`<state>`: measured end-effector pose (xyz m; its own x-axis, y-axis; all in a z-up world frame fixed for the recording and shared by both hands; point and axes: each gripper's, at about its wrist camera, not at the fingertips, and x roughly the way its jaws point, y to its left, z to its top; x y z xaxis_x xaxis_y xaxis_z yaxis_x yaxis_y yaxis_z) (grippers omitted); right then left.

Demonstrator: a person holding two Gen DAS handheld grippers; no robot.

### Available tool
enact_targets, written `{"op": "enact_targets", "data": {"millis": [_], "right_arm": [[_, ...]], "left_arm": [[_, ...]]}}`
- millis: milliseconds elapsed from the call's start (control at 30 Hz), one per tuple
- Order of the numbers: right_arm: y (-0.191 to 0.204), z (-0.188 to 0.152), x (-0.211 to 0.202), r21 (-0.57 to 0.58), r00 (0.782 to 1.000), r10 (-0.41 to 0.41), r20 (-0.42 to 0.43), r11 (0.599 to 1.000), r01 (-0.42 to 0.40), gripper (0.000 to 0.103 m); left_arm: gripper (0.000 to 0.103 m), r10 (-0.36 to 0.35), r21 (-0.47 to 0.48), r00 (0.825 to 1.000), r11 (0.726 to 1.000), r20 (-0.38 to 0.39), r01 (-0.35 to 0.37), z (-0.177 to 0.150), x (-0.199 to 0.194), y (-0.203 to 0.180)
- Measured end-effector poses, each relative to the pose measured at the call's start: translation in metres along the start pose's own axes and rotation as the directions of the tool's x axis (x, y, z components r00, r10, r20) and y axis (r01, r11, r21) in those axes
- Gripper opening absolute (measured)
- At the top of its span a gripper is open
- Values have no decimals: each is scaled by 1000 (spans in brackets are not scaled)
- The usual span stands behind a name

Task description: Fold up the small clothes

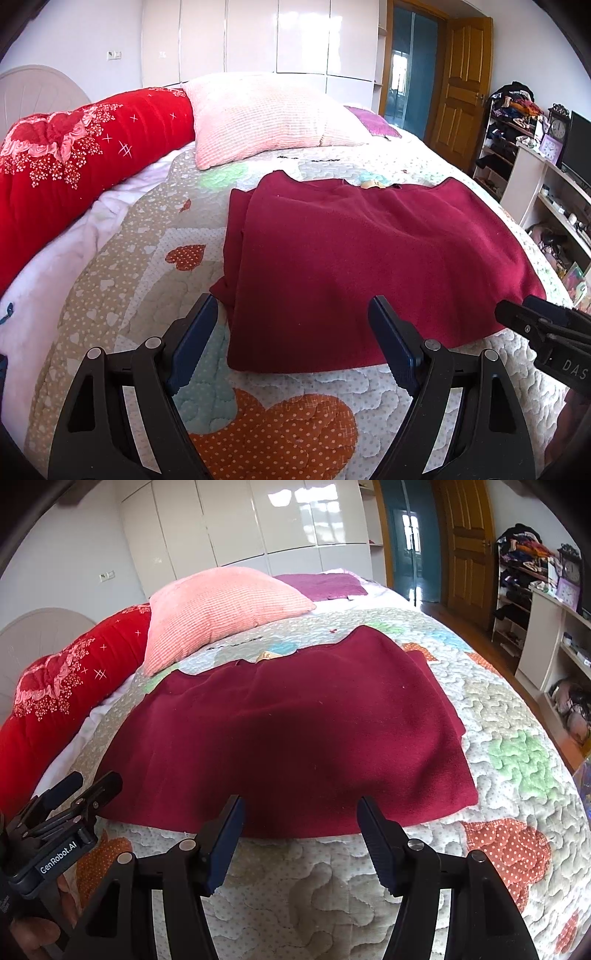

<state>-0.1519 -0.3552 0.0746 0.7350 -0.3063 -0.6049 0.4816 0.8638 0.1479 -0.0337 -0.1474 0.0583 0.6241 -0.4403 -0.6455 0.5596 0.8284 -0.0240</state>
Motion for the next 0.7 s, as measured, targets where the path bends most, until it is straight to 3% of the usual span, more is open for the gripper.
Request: {"op": "enact_targets", "data": {"millis": [367, 567, 700], "right_arm": [[-10, 10, 12, -50, 999, -41, 9, 998, 41, 63], [-35, 19, 33, -38, 996, -90, -18, 995, 89, 63], [-51, 25, 52, -71, 997, -72, -42, 995, 69, 74]], "left_arm": [[84, 4, 23, 1000, 1000, -25, -3, -2, 12, -6], [84, -34, -27, 996, 999, -82, 31, -3, 26, 2], [84, -75, -93, 988, 994, -137, 63, -4, 38, 12]]}}
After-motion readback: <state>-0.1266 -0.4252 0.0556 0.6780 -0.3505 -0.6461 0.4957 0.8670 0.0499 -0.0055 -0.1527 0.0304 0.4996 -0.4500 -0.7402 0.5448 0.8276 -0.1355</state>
